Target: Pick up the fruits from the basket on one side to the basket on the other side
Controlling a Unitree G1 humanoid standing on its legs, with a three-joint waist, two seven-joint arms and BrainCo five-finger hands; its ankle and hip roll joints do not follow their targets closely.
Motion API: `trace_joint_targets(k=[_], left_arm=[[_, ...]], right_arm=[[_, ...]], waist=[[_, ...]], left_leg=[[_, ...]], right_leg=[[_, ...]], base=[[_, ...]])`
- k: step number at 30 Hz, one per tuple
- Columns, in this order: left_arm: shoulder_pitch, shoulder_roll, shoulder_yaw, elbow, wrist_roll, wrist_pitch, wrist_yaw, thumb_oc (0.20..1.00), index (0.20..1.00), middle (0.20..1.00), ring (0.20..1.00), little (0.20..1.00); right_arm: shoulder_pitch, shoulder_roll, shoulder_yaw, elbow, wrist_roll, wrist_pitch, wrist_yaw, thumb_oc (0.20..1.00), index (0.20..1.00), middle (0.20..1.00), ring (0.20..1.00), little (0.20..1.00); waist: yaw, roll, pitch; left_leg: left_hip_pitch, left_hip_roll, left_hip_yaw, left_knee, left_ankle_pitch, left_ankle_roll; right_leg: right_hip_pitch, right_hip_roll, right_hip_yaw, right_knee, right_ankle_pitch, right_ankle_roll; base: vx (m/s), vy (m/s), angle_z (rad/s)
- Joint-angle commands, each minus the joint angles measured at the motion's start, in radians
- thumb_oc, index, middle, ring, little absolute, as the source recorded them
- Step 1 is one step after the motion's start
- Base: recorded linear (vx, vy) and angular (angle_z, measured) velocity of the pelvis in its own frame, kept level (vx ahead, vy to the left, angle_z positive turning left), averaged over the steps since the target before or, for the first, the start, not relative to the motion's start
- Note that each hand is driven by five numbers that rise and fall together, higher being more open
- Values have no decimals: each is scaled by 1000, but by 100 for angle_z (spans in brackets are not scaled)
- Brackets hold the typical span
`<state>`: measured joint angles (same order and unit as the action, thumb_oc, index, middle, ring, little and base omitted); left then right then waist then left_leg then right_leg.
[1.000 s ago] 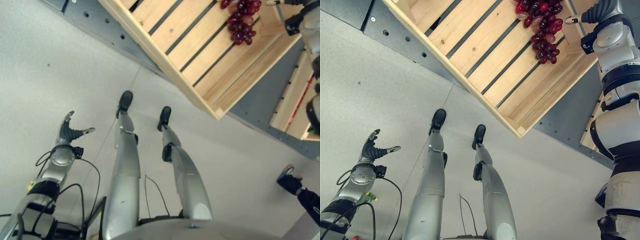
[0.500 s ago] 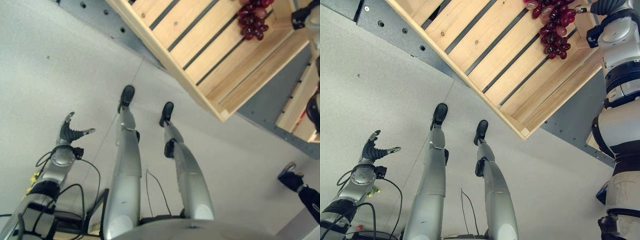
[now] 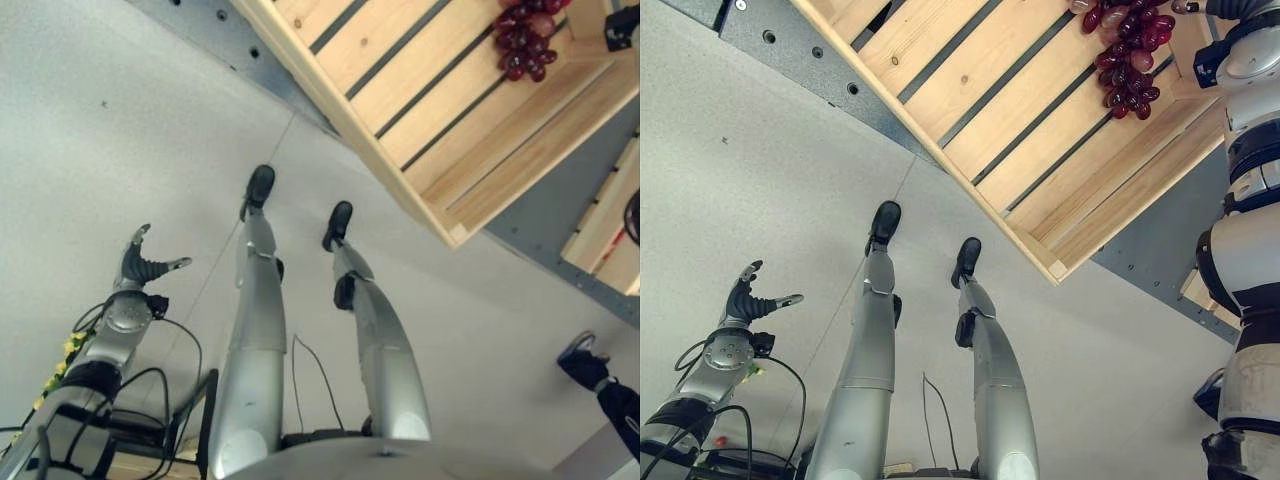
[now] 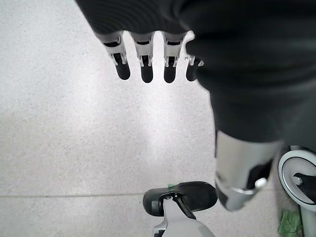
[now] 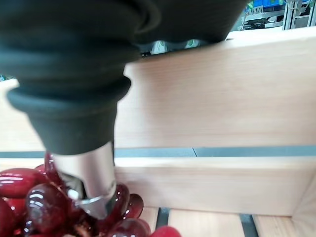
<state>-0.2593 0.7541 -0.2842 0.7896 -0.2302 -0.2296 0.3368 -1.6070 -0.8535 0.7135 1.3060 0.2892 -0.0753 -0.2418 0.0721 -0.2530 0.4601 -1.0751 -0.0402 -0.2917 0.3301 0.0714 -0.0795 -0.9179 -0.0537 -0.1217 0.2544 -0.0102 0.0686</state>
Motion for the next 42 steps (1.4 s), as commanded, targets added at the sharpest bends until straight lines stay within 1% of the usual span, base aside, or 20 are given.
trace_joint_targets(k=[1, 4, 5, 6, 7, 8, 9, 18, 21, 30, 42], left_arm=[[-8, -13, 37, -54, 0, -6, 17, 1000, 1000, 1000, 1000, 1000], [-1, -1, 47, -58, 8, -6, 9, 1000, 1000, 1000, 1000, 1000], [-6, 3, 47, -57, 10, -6, 8, 1000, 1000, 1000, 1000, 1000], [-6, 3, 47, -57, 9, -6, 8, 1000, 1000, 1000, 1000, 1000], [-17, 15, 46, -54, 11, -8, 1, 1000, 1000, 1000, 1000, 1000], [-19, 17, 49, -54, 9, -9, -1, 1000, 1000, 1000, 1000, 1000], [-21, 16, 51, -50, 4, -10, -2, 1000, 1000, 1000, 1000, 1000], [-24, -2, 47, -31, 1, -3, -5, 1000, 1000, 1000, 1000, 1000], [-26, -5, 47, -31, 0, -2, -5, 1000, 1000, 1000, 1000, 1000], [-28, -19, 49, -25, 3, -2, -1, 1000, 1000, 1000, 1000, 1000], [-24, -35, 56, -20, 5, 5, 3, 1000, 1000, 1000, 1000, 1000]], right_arm=[[-3, 46, 30, -4, 39, -25, 21, 1000, 1000, 1000, 1000, 1000], [26, 64, 28, -49, 16, -30, 25, 1000, 1000, 1000, 1000, 1000], [37, 71, 26, -55, 13, -33, 28, 893, 893, 893, 893, 893], [38, 70, 25, -55, 13, -33, 28, 893, 893, 893, 893, 893], [48, 90, 35, -63, 1, -32, 49, 545, 545, 545, 545, 545], [49, 102, 42, -70, -7, -31, 54, 235, 235, 235, 235, 235], [49, 110, 45, -75, -9, -31, 57, 200, 200, 200, 200, 200], [61, 129, 36, -89, -28, -36, 54, 200, 200, 200, 200, 200], [68, 138, 35, -87, -37, -34, 55, 200, 200, 200, 200, 200], [88, 172, 34, -112, -60, -36, 57, 200, 200, 200, 200, 200], [142, 221, 23, -182, -78, -39, 58, 200, 200, 200, 200, 200]], waist=[[-3, 40, 60], [-1, 37, 60], [1, 37, 60], [1, 36, 60], [6, 36, 60], [7, 38, 60], [8, 41, 60], [6, 55, 60], [6, 56, 60], [10, 50, 60], [6, 27, 60]], left_leg=[[14, -46, 25, 86, -52, -4], [48, -41, 21, 44, -27, -15], [52, -40, 24, 38, -22, -17], [53, -40, 24, 38, -22, -17], [62, -35, 24, 15, -8, -23], [68, -32, 23, 3, -1, -25], [76, -31, 26, -12, 8, -29], [101, -24, 26, -54, 33, -37], [103, -23, 23, -55, 34, -36], [111, -20, 21, -61, 34, -33], [112, -19, 31, -47, 23, -28]], right_leg=[[143, 17, 15, 59, -96, 55], [169, 14, 4, 37, -86, 52], [173, 13, 0, 34, -82, 52], [174, 13, 0, 33, -82, 52], [181, 15, -6, 22, -76, 52], [185, 16, -8, 14, -75, 51], [189, 14, -10, 7, -70, 51], [198, 13, -19, -1, -67, 52], [200, 13, -21, 1, -69, 51], [216, 11, -31, -13, -68, 54], [239, 12, -33, -31, -63, 56]], base=[[-42, -4, 0], [-53, -12, 1], [-48, 0, 2], [-52, -20, 6], [-48, -12, 8], [-61, -12, 11], [-35, 2, 8], [-8, -2, 1], [0, 0, 0], [0, 0, 0], [0, 0, 0]])
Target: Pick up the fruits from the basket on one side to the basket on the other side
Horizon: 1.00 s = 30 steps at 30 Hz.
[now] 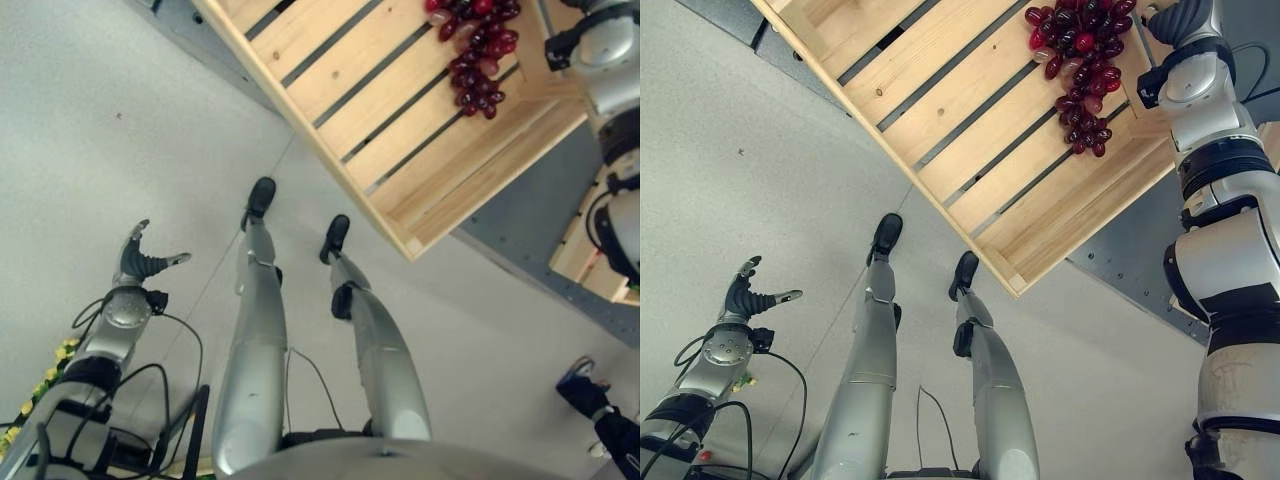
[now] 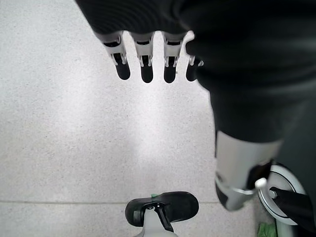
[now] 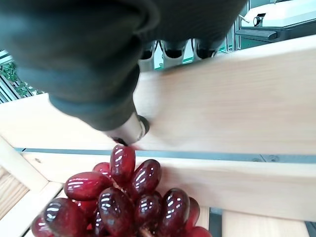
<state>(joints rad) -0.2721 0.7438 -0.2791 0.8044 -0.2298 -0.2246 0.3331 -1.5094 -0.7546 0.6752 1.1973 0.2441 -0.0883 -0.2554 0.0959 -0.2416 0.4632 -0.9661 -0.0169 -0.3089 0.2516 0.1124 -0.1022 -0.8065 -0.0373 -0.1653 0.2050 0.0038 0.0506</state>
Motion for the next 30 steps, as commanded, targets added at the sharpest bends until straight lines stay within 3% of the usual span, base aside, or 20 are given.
trace_joint_targets(k=[1, 30], left_arm=[[-11, -24, 51, -35, 5, 0, 6, 1000, 1000, 1000, 1000, 1000], [21, -23, 105, -53, 25, 11, 21, 1000, 1000, 1000, 1000, 1000]], right_arm=[[44, 122, 61, -73, -33, -26, 72, 200, 200, 200, 200, 200], [198, 235, 56, -355, -142, -23, 101, 200, 200, 200, 200, 200]], waist=[[-18, 15, 57], [-40, -23, 57]], left_leg=[[3, -42, 48, 32, -18, -5], [-5, -29, 65, 48, -32, 1]], right_leg=[[128, -4, 11, 19, -77, 74], [123, 6, 18, 18, -74, 70]], base=[[0, 0, 0], [1, -1, 0]])
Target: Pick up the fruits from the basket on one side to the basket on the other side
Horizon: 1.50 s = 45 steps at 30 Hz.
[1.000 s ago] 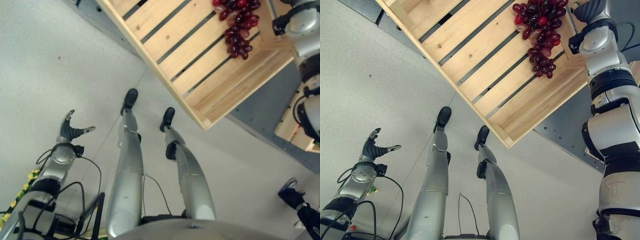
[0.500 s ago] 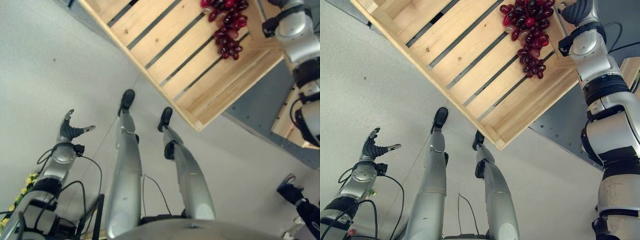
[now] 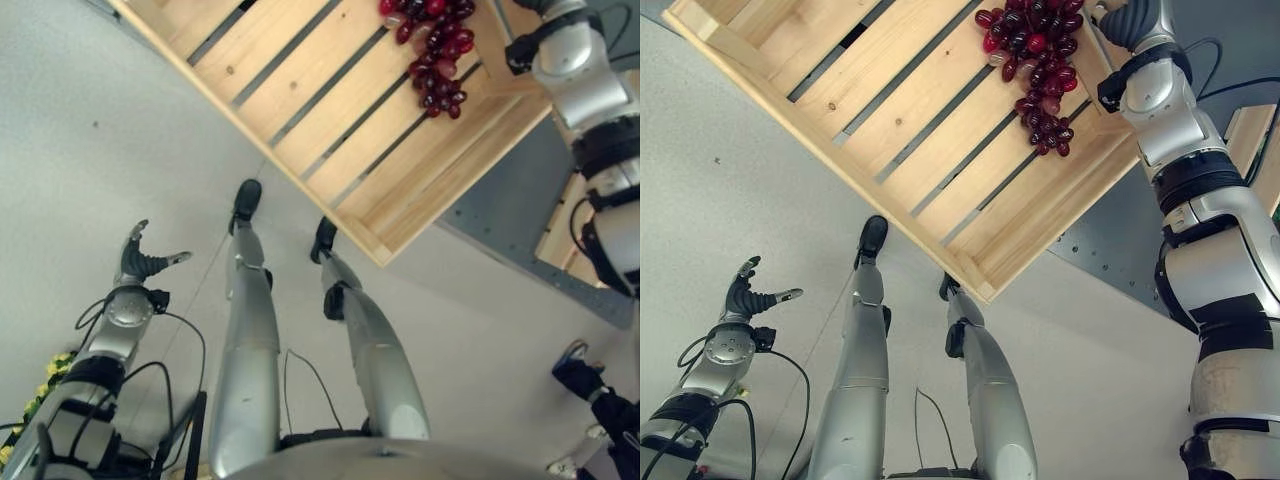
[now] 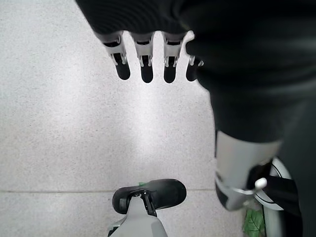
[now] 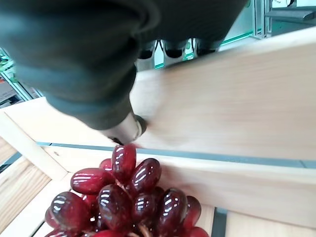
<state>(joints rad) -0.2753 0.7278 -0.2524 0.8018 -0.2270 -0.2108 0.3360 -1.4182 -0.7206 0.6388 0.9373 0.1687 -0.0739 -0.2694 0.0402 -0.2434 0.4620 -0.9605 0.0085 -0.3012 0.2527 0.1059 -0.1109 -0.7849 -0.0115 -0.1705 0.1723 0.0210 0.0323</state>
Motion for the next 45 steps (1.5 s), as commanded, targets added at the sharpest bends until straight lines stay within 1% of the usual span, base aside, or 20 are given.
trace_joint_targets(k=[1, 10, 17, 26, 27, 28, 35, 39, 45], left_arm=[[27, -6, 81, -51, 24, -1, 19, 1000, 1000, 1000, 1000, 1000], [39, -4, 91, -59, 31, 0, 23, 1000, 1000, 1000, 1000, 1000], [38, -8, 95, -53, 36, 1, 32, 1000, 1000, 1000, 1000, 1000], [36, -7, 92, -49, 40, 3, 38, 1000, 1000, 1000, 1000, 1000], [36, -7, 92, -48, 40, 3, 38, 1000, 1000, 1000, 1000, 1000], [35, -6, 90, -48, 41, 3, 37, 1000, 1000, 1000, 1000, 1000], [39, -4, 93, -54, 43, 1, 42, 1000, 1000, 1000, 1000, 1000], [45, -3, 96, -58, 44, 1, 42, 1000, 1000, 1000, 1000, 1000], [43, 1, 89, -68, 48, 1, 41, 1000, 1000, 1000, 1000, 1000]], right_arm=[[117, 210, 93, -99, -74, -37, 116, 200, 200, 200, 200, 200], [161, 238, 81, -127, -95, -35, 123, 200, 200, 200, 200, 200], [196, 282, 76, -148, -117, -37, 124, 200, 200, 200, 200, 200], [191, 286, 68, -139, -125, -36, 115, 200, 200, 200, 200, 200], [191, 286, 67, -139, -125, -36, 115, 799, 799, 799, 799, 799], [189, 284, 68, -138, -124, -35, 113, 1000, 1000, 1000, 1000, 1000], [176, 241, 62, -164, -129, -33, 104, 1000, 1000, 1000, 1000, 1000], [171, 196, 46, -181, -130, -34, 90, 1000, 1000, 1000, 1000, 1000], [154, 178, 47, -163, -138, -32, 80, 1000, 1000, 1000, 1000, 1000]], waist=[[15, -22, 58], [14, -26, 58], [13, -26, 58], [10, -23, 58], [10, -23, 58], [9, -24, 58], [5, -25, 58], [2, -27, 58], [4, -22, 58]], left_leg=[[-12, -54, 57, 49, -26, 9], [-11, -53, 60, 48, -28, 12], [-16, -51, 63, 53, -31, 15], [-21, -48, 68, 57, -33, 17], [-21, -48, 68, 57, -33, 17], [-20, -48, 68, 56, -33, 17], [-20, -44, 70, 60, -35, 19], [-18, -43, 72, 62, -37, 21], [-18, -43, 72, 60, -35, 21]], right_leg=[[101, -20, 23, 49, -91, 89], [102, -21, 23, 49, -92, 89], [94, -19, 24, 59, -96, 86], [82, -20, 25, 68, -94, 85], [82, -20, 25, 68, -94, 85], [81, -20, 25, 68, -94, 86], [76, -20, 28, 73, -94, 86], [77, -20, 29, 77, -94, 87], [75, -20, 30, 77, -95, 86]], base=[[0, 0, 0], [0, 0, 0], [0, 0, 0], [0, 0, 0], [0, 0, 0], [0, 0, 0], [0, 0, 0], [0, 0, 0], [0, 0, 0]])
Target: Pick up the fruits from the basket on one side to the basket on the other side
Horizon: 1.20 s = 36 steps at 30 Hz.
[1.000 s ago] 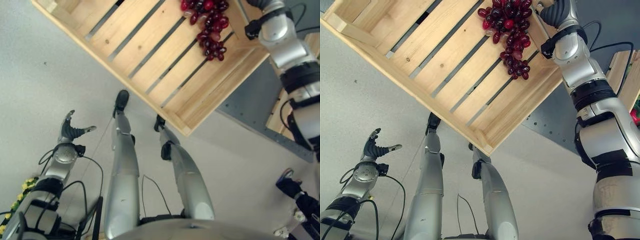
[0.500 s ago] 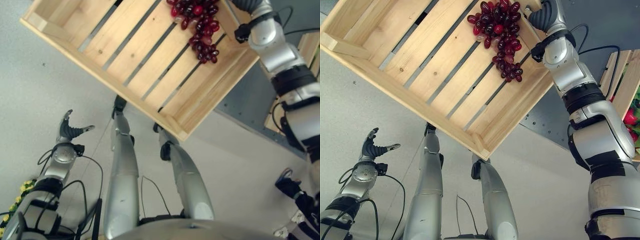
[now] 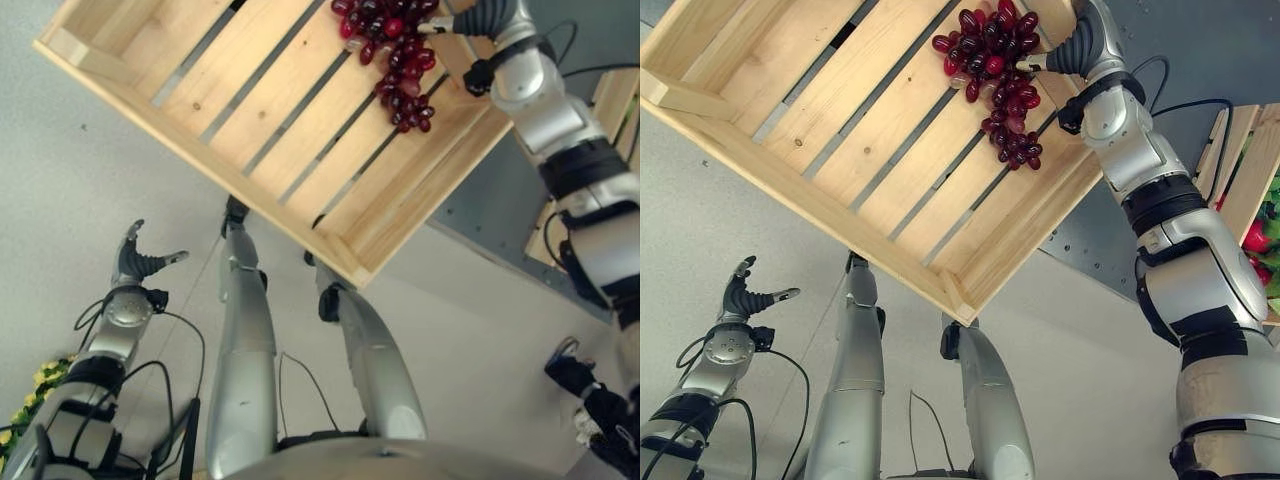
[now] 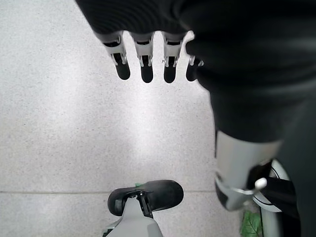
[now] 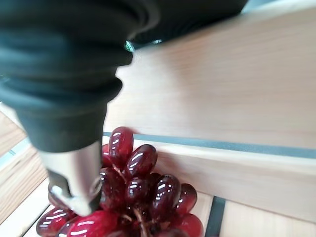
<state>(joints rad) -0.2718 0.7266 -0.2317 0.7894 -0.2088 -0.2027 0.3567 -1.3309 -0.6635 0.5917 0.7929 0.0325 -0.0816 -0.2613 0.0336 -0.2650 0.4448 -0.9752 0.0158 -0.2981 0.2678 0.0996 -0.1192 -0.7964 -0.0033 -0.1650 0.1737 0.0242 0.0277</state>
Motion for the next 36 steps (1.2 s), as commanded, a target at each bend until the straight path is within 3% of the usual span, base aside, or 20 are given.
trace_joint_targets(k=[1, 14, 28, 36], left_arm=[[39, 2, 69, -54, 30, -8, 20, 1000, 1000, 1000, 1000, 1000], [51, -9, 81, -63, 35, -6, 21, 1000, 1000, 1000, 1000, 1000], [116, 13, 150, -102, 59, -9, 4, 1000, 1000, 1000, 1000, 1000], [151, 22, 175, -110, 74, -6, -10, 1000, 1000, 1000, 1000, 1000]], right_arm=[[62, 118, 94, -10, -1, -24, 72, 1000, 1000, 1000, 1000, 1000], [72, 61, 70, -69, 1, -30, 61, 1000, 1000, 1000, 1000, 1000], [201, -240, -36, -388, 45, -71, 90, 1000, 1000, 1000, 1000, 1000], [337, -320, -132, -476, 45, -80, 97, 1000, 1000, 1000, 1000, 1000]], waist=[[12, 1, 75], [9, 1, 75], [-30, -53, 75], [-42, -65, 75]], left_leg=[[-5, -49, 69, 45, -28, 29], [-2, -48, 70, 50, -31, 30], [31, -36, 85, 66, -47, 31], [41, -34, 92, 74, -57, 37]], right_leg=[[85, -29, 24, 74, -97, 92], [86, -29, 23, 81, -97, 93], [125, -27, 35, 76, -96, 98], [133, -25, 40, 81, -97, 101]], base=[[0, 0, 0], [0, 0, 0], [0, 0, 0], [0, 0, 0]])
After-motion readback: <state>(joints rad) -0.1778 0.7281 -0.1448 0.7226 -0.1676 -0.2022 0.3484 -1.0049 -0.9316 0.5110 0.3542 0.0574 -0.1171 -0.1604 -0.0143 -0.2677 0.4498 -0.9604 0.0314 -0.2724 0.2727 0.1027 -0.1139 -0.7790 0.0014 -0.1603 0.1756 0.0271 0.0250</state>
